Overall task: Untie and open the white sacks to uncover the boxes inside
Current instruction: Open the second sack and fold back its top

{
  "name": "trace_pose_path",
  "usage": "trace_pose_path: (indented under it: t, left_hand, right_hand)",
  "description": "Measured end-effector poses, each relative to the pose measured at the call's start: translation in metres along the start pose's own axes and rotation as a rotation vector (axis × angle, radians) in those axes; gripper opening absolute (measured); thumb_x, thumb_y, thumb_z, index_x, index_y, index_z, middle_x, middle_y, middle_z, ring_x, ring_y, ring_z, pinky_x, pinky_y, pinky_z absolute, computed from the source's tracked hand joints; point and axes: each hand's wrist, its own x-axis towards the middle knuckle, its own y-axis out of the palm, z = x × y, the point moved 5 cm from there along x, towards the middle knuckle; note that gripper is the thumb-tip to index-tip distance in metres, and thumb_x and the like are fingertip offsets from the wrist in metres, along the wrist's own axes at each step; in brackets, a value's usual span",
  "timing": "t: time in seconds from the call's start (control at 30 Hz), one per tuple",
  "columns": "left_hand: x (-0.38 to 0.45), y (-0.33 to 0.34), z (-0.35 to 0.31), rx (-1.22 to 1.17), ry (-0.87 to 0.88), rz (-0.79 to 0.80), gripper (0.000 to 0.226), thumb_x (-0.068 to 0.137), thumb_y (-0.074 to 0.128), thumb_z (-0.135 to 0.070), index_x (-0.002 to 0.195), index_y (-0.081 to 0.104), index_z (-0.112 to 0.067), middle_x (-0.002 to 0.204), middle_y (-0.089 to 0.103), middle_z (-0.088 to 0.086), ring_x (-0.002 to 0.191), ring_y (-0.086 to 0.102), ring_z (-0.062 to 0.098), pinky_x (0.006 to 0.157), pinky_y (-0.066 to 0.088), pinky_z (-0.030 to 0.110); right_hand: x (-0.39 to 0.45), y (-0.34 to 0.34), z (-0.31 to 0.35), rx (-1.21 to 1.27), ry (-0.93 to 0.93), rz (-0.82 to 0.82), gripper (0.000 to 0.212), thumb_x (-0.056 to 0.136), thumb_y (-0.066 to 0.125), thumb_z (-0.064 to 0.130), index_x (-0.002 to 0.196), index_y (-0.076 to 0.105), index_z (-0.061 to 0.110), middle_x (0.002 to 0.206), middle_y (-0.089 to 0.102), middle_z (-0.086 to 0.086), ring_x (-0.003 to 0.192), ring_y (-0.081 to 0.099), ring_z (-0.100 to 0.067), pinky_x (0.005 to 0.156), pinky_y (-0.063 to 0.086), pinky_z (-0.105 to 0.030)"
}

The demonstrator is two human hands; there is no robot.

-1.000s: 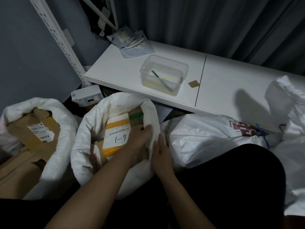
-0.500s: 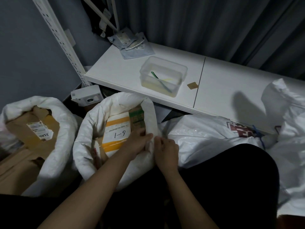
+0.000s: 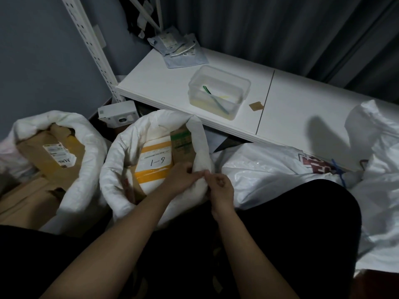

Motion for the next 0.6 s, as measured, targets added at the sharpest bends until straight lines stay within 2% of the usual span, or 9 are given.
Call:
trace_pose_path:
  t: [0.07,0.1,0.2,0.27,0.33,0.4,0.47,0.53,0.6]
  left_hand:
    - [-0.001,0.002,0.002,0.014,0.01,-0.044,0.032,0.088,0.063,-0.037,0.089,0.07,-0.006,0.081,0.069,0.009,0.072,0.063,0.015,0.052,0.039,0.012]
    - [-0.002,0.002,0.001,0.018,0.023,-0.057,0.031,0.089,0.061,-0.035,0.091,0.069,-0.005,0.084,0.069,0.009,0.076,0.064,0.018,0.058,0.043,0.017]
    - [-0.009,0.0,0.004,0.033,0.035,-0.012,0.032,0.095,0.051,-0.032,0.1,0.064,-0.004,0.094,0.067,0.012,0.087,0.062,0.026,0.075,0.047,0.035]
    - [-0.018,-0.001,0.011,-0.003,0.029,0.098,0.037,0.093,0.051,-0.042,0.111,0.061,-0.011,0.103,0.067,0.007,0.092,0.062,0.021,0.081,0.047,0.034]
    - [-0.036,-0.001,0.016,0.015,0.017,0.182,0.057,0.084,0.059,-0.054,0.128,0.052,-0.018,0.12,0.061,-0.003,0.105,0.058,0.012,0.089,0.047,0.03]
    - [-0.053,0.002,0.02,0.156,0.033,0.19,0.072,0.08,0.065,-0.055,0.138,0.042,-0.02,0.127,0.054,-0.006,0.112,0.053,0.012,0.091,0.042,0.027]
    - [-0.065,0.004,0.023,0.327,0.033,0.135,0.078,0.083,0.061,-0.055,0.146,0.03,-0.02,0.139,0.048,0.001,0.122,0.049,0.019,0.097,0.04,0.03]
    - [-0.072,0.004,0.026,0.438,-0.001,0.058,0.057,0.094,0.052,-0.039,0.144,0.034,-0.017,0.14,0.048,0.006,0.122,0.05,0.023,0.095,0.037,0.029]
    - [-0.076,0.003,0.024,0.558,0.011,-0.036,0.038,0.097,0.048,-0.028,0.132,0.045,-0.013,0.125,0.059,0.01,0.109,0.057,0.027,0.086,0.041,0.032]
  right_hand:
    - [-0.005,-0.002,0.008,-0.24,-0.17,-0.061,0.017,0.089,0.067,0.017,0.091,0.064,0.001,0.08,0.065,-0.008,0.066,0.059,-0.01,0.062,0.049,-0.018]
    - [-0.007,-0.003,0.011,-0.327,-0.236,-0.052,0.016,0.09,0.064,0.018,0.093,0.066,0.002,0.083,0.066,-0.007,0.07,0.06,-0.011,0.064,0.048,-0.016]
    - [-0.013,-0.004,0.004,-0.396,-0.208,0.028,0.022,0.093,0.058,0.015,0.113,0.063,0.006,0.096,0.066,-0.005,0.085,0.061,-0.014,0.076,0.048,-0.015]
    - [-0.015,-0.005,-0.007,-0.332,-0.12,0.084,0.033,0.091,0.06,0.017,0.122,0.059,0.009,0.111,0.065,-0.01,0.101,0.063,-0.021,0.093,0.051,-0.032]
    - [-0.018,-0.003,-0.016,-0.278,-0.04,0.112,0.038,0.087,0.062,0.021,0.123,0.057,0.013,0.122,0.062,-0.014,0.11,0.061,-0.029,0.099,0.048,-0.047]
    - [-0.016,-0.003,-0.018,-0.187,0.03,0.142,0.03,0.09,0.06,0.014,0.12,0.056,0.012,0.119,0.061,-0.015,0.102,0.063,-0.028,0.093,0.053,-0.045]
    - [-0.016,0.0,-0.015,-0.017,0.143,0.207,0.029,0.093,0.055,0.005,0.122,0.052,0.006,0.115,0.061,-0.015,0.092,0.064,-0.022,0.077,0.057,-0.034]
    - [-0.012,0.003,-0.014,0.17,0.222,0.247,0.04,0.093,0.054,0.0,0.133,0.046,0.001,0.126,0.058,-0.021,0.097,0.064,-0.026,0.073,0.059,-0.032]
    - [-0.011,0.006,-0.013,0.247,0.234,0.236,0.047,0.092,0.054,-0.001,0.137,0.042,0.001,0.132,0.053,-0.024,0.107,0.062,-0.032,0.075,0.06,-0.035]
